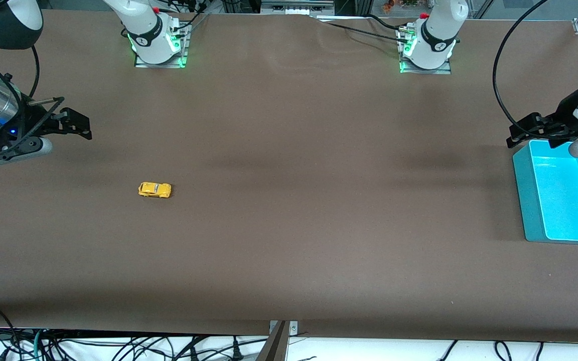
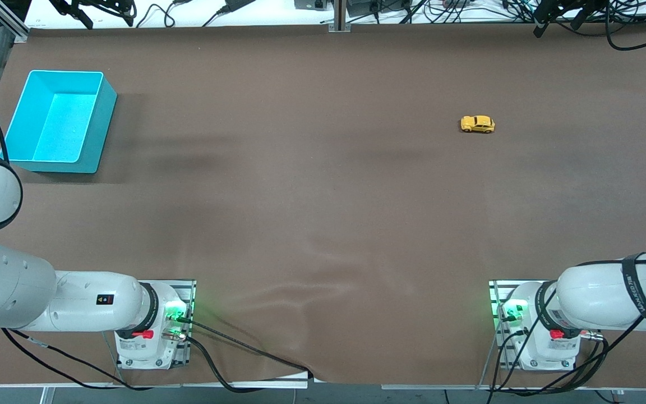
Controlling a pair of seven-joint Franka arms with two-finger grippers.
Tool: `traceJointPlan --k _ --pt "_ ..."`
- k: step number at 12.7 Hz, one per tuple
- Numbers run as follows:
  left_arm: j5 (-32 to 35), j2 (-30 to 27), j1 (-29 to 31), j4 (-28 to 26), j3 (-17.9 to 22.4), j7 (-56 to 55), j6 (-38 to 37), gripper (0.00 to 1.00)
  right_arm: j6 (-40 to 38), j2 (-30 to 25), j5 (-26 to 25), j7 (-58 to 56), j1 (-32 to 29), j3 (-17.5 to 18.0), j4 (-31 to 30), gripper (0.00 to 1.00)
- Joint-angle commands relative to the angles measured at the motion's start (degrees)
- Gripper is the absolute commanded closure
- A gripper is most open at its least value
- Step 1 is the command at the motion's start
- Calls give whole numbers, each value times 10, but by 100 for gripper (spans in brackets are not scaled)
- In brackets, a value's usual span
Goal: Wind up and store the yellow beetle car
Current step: 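Reach the right gripper down to the yellow beetle car and grasp it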
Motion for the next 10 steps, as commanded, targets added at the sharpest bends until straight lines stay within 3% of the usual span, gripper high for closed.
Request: traceJointPlan --k 1,4,10 --pt "-3 7 4 18 -3 -2 -11 0 8 -13 -7 2 -1 4 -34 0" --pt "-3 7 4 18 -3 -2 -11 0 35 -10 0 -117 -2 20 -104 0" --pt "-4 7 4 18 -3 -2 -11 0 288 34 -3 -443 -3 30 -255 0"
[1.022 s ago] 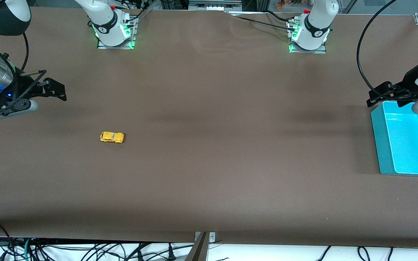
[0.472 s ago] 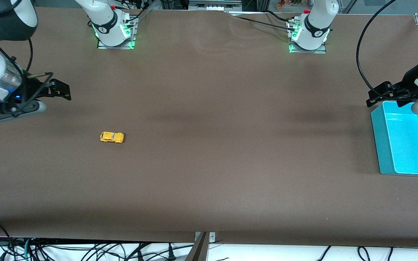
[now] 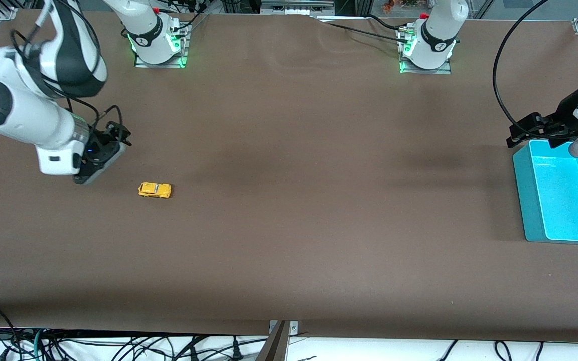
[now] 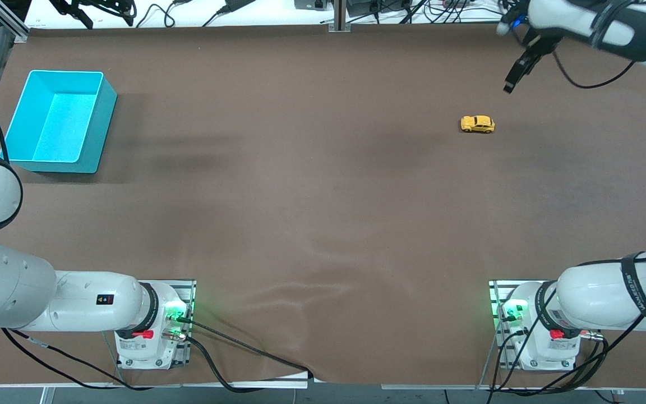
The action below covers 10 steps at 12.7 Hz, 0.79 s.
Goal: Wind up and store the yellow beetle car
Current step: 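Reach the right gripper down to the yellow beetle car and grasp it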
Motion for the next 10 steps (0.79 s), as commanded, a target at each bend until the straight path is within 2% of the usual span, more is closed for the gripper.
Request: traceJointPlan --k 1,4,6,10 --pt "-4 7 4 17 -3 -2 -11 0 109 20 -4 -142 -4 11 -57 0" --pt "-4 7 4 17 -3 -2 -11 0 240 47 -4 -285 -4 15 -112 0" --pt "-4 7 4 17 -3 -2 -11 0 273 77 -3 -348 -5 15 -112 0" --pt "-4 7 4 17 -3 -2 -11 0 341 141 -2 -406 -27 15 -112 0"
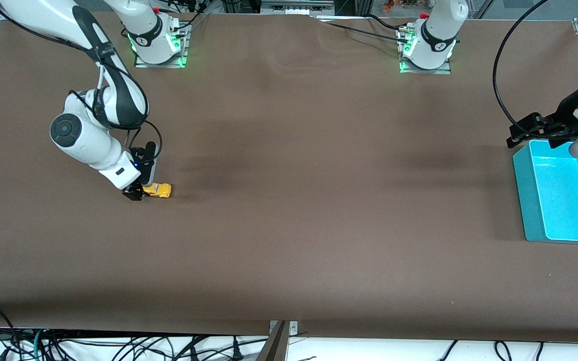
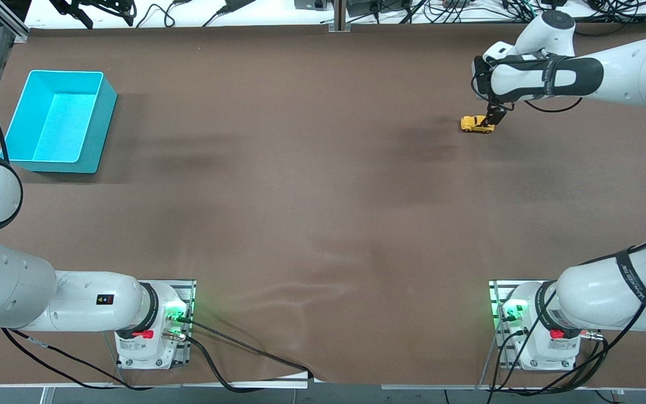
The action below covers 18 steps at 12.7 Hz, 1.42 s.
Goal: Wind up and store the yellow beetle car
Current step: 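Reach the right gripper down to the yellow beetle car and grasp it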
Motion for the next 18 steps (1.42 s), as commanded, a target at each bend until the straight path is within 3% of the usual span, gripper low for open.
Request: traceJointPlan --k 1,3,4,7,10,18 --pt "-4 6 4 17 -3 -2 -11 0 45 35 -2 -49 -24 6 -1 0" --pt "-4 6 4 17 -3 -2 -11 0 49 43 -1 -51 -29 6 -1 2" --pt "-4 6 4 17 -3 -2 -11 0 51 44 -2 -51 -29 6 -1 9" --pt "-4 6 4 17 -3 -2 -11 0 52 48 -2 -51 -29 6 -1 46" --pt "-5 6 4 17 -3 -2 -11 0 51 49 -2 -53 -29 6 -3 68" --pt "-5 6 4 17 -3 -2 -11 0 61 53 -5 -108 -30 6 -2 68"
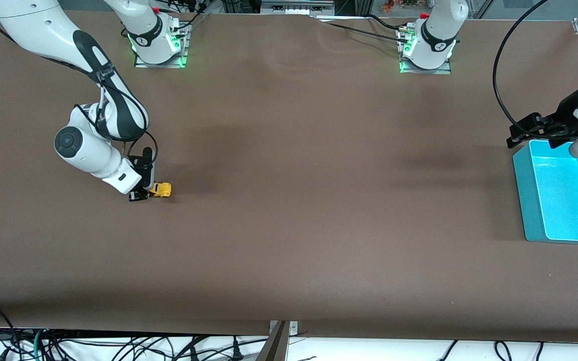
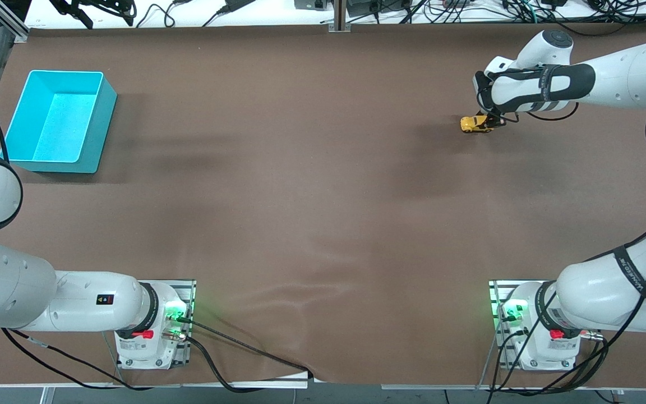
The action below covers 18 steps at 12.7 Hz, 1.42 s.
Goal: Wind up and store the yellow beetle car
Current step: 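Pull the yellow car backward along the table with the right gripper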
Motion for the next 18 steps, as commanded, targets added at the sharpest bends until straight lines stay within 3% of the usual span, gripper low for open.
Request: traceJointPlan --k 1,7,18 --pt "-5 6 4 16 -3 -2 -11 0 19 11 -2 -9 -9 4 -2 68" --pt "-5 6 3 16 -3 -3 -11 0 26 20 -5 -16 -36 2 -3 68" --pt "-4 6 2 16 -4 -2 -11 0 24 35 -6 -208 -144 1 -1 68"
